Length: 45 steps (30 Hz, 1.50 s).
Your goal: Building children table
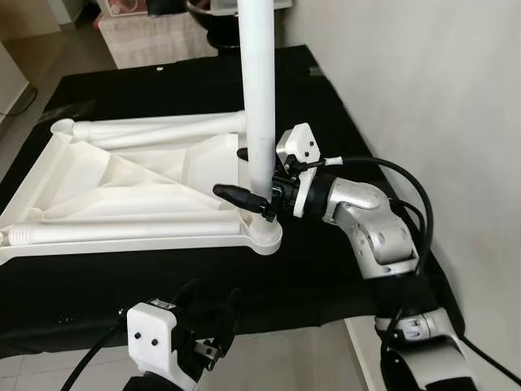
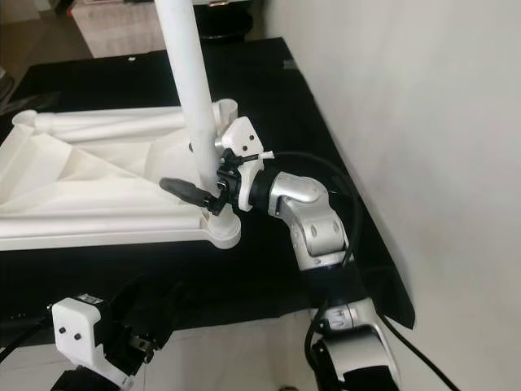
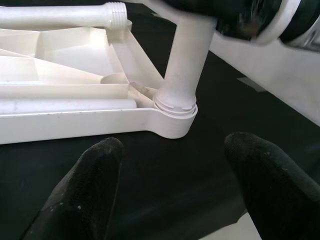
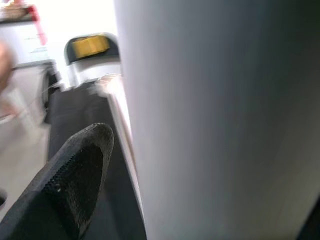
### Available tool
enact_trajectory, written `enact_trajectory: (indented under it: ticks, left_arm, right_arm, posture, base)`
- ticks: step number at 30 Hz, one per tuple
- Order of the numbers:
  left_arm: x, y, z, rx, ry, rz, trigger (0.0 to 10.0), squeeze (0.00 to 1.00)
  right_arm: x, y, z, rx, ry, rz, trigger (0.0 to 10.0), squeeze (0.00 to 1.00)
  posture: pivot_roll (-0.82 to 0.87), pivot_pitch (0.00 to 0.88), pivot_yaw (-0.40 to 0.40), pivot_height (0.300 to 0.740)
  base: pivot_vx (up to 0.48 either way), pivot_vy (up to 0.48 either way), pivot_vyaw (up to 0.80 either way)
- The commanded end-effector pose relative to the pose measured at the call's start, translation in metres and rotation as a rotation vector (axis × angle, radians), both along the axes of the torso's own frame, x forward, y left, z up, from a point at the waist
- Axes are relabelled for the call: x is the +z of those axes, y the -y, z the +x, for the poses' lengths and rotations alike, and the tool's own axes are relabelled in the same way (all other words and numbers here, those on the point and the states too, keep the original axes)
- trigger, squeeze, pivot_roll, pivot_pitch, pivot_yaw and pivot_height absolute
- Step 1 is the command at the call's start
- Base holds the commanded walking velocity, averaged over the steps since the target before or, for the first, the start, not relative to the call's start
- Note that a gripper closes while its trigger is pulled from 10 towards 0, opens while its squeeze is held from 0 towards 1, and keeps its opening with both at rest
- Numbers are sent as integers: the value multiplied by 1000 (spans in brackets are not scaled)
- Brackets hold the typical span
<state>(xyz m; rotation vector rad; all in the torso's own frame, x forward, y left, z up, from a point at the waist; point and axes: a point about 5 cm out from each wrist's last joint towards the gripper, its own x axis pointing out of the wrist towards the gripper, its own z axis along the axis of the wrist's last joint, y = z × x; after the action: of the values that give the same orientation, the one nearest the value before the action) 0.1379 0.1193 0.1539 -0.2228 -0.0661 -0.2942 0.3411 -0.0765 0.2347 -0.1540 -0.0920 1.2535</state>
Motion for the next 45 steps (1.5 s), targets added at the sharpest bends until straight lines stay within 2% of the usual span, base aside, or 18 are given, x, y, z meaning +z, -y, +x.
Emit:
enact_trajectory:
  ticks: [1, 4, 6, 17, 25, 26, 27, 28, 29, 30, 31, 32, 33, 34, 40, 41, 43, 45]
  left_arm:
    - [0, 1, -3, 0, -13, 10, 10000, 0]
    - [1, 1, -4, 0, -14, 11, 10000, 0]
    - [2, 1, -6, 0, -17, 12, 10000, 0]
    - [3, 3, -7, -4, -19, 11, 10000, 0]
    - [3, 4, -6, -5, -18, 7, 10000, 0]
    - [3, 3, -6, -5, -17, 7, 10000, 0]
    - [3, 2, -6, -4, -17, 8, 10000, 0]
    - [3, 2, -6, -4, -17, 8, 10000, 0]
    - [3, 1, -5, -4, -16, 9, 10000, 0]
    - [3, 0, -3, -5, -14, 11, 10000, 0]
    - [2, -1, -2, -6, -14, 12, 10000, 0]
    - [2, -1, -2, -6, -14, 12, 10000, 0]
    - [2, -1, -1, -7, -14, 13, 10000, 0]
    - [0, -1, 1, -9, -15, 13, 10000, 0]
    - [-2, -2, 4, -11, -15, 13, 10000, 0]
    - [-2, -3, 4, -5, -14, 17, 10000, 0]
    - [-2, -4, 3, 5, -12, 21, 10000, 0]
    - [-2, -4, 3, 6, -12, 21, 10000, 0]
  right_arm:
    - [5, -5, 0, 107, 41, -23, 10000, 0]
    - [10, -4, 4, 131, 47, -27, 10000, 0]
    - [17, -2, 10, 190, 18, -27, 0, 0]
    - [16, 8, 20, 253, 7, -61, 0, 0]
    - [9, 20, 17, 162, 6, -8, 0, 0]
    - [-10, 13, 11, -59, -60, 73, 0, 0]
    - [-34, 9, 5, -441, -128, 125, 0, 0]
    - [-34, 9, 5, -441, -128, 125, 0, 0]
    - [-62, 18, -12, -769, -219, 109, 0, 0]
    - [-80, 18, -36, -889, -232, 54, 0, 0]
    - [-83, 9, -46, -870, -248, 46, 0, 0]
    - [-83, 9, -46, -870, -248, 46, 0, 0]
    - [-81, 1, -51, -812, -256, 50, 0, 0]
    - [-77, -6, -46, -773, -246, 73, 0, 0]
    - [-69, -14, -31, -713, -218, 86, 0, 0]
    - [-64, -17, -29, -668, -204, 73, 10000, 0]
    - [-49, -19, -24, -570, -147, 90, 10000, 0]
    - [-45, -20, -26, -568, -134, 94, 10000, 0]
  posture:
    - [142, 201, 21, 740]
    - [148, 208, 20, 740]
    - [154, 219, 23, 740]
    - [133, 229, 16, 740]
    - [117, 227, 16, 740]
    - [108, 226, 7, 740]
    - [102, 223, 12, 740]
    - [102, 223, 12, 740]
    - [99, 224, 17, 740]
    - [98, 227, 31, 740]
    - [92, 214, 36, 740]
    - [92, 214, 36, 740]
    - [92, 214, 36, 740]
    - [86, 190, 39, 740]
    - [109, 180, 32, 740]
    - [116, 175, 36, 740]
    - [120, 172, 35, 740]
    - [120, 172, 35, 740]
  base:
    - [0, 0, 0]
    - [0, 0, 0]
    - [0, 0, 0]
    - [0, 0, 0]
    - [0, 0, 0]
    - [0, 0, 0]
    - [0, 0, 0]
    - [0, 0, 0]
    - [0, 0, 0]
    - [0, 0, 0]
    - [0, 0, 0]
    - [0, 0, 0]
    - [0, 0, 0]
    - [0, 0, 0]
    - [0, 0, 0]
    - [0, 0, 0]
    - [0, 0, 0]
    - [0, 0, 0]
